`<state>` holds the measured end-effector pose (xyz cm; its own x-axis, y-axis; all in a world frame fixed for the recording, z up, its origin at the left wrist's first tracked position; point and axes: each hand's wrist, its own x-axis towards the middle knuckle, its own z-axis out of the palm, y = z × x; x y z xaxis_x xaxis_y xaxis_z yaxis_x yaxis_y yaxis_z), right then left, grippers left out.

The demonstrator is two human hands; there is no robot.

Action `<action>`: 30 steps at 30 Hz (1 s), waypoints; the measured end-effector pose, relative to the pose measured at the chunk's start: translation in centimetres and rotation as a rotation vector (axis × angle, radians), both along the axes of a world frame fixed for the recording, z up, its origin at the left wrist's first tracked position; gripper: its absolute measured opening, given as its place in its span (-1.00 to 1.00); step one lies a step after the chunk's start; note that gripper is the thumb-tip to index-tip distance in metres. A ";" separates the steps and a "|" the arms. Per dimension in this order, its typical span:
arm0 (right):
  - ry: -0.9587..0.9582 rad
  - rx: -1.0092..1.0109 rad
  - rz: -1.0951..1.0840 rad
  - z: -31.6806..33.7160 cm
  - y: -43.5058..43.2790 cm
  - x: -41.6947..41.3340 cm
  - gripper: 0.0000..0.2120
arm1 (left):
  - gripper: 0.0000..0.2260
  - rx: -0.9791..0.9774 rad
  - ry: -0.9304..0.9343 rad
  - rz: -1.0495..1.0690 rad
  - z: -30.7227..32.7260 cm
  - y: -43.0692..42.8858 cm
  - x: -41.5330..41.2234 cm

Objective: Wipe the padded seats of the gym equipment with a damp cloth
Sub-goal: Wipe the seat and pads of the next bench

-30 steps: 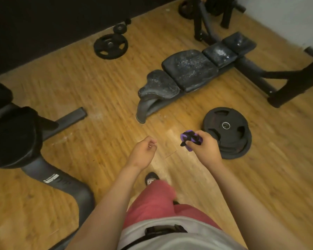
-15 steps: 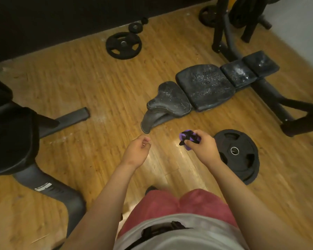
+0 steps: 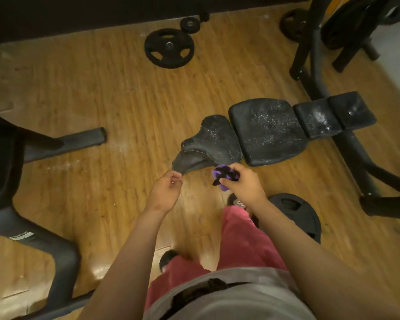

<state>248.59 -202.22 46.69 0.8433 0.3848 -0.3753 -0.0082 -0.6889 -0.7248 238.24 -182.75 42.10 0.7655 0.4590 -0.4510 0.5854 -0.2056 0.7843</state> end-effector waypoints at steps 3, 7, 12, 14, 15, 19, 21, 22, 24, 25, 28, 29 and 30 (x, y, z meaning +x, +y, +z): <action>-0.012 -0.024 0.053 -0.3 -1.0 5.9 -0.80 | -0.91 0.004 0.021 0.065 -0.8 -1.8 4.1; -0.073 -0.075 0.103 -0.4 -2.7 14.6 -0.82 | -0.91 -0.047 -0.008 0.109 -1.6 -4.5 10.6; -0.058 -0.116 0.166 -1.3 -2.8 20.9 -0.83 | -0.90 -0.070 -0.014 0.185 -1.8 -5.7 15.7; -0.029 -0.104 0.179 -2.0 -2.1 21.8 -0.82 | -0.88 -0.076 0.004 0.192 -1.9 -5.7 16.5; -0.017 -0.097 0.182 -2.5 -1.6 22.1 -0.82 | -0.88 -0.072 0.013 0.177 -1.9 -5.6 16.9; 0.039 -0.045 0.112 -4.5 -0.3 22.6 -0.80 | -0.89 -0.051 0.079 0.127 -2.9 -3.7 17.8; 0.070 -0.017 0.113 -5.3 0.3 22.9 -0.79 | -0.90 -0.030 0.102 0.108 -3.7 -2.2 17.9; 0.081 -0.014 0.124 -5.8 0.6 23.1 -0.82 | -0.90 -0.016 0.111 0.098 -4.1 -1.5 18.0; 0.094 -0.026 0.143 -7.0 1.2 23.4 -0.85 | -0.90 0.018 0.154 0.075 -4.8 -0.2 18.0; 0.101 -0.030 0.145 -7.6 1.4 23.5 -0.84 | -0.90 0.045 0.204 0.060 -5.2 0.3 17.8; 0.159 -0.035 0.163 -10.2 2.2 24.2 -0.82 | -0.83 0.103 0.331 0.050 -6.9 1.2 17.0; 0.174 -0.033 0.181 -11.2 2.5 24.5 -0.82 | -0.82 0.106 0.366 0.052 -7.6 1.3 16.7; 0.182 -0.038 0.206 -12.1 2.7 24.8 -0.81 | -0.80 0.108 0.414 0.054 -8.3 1.3 16.5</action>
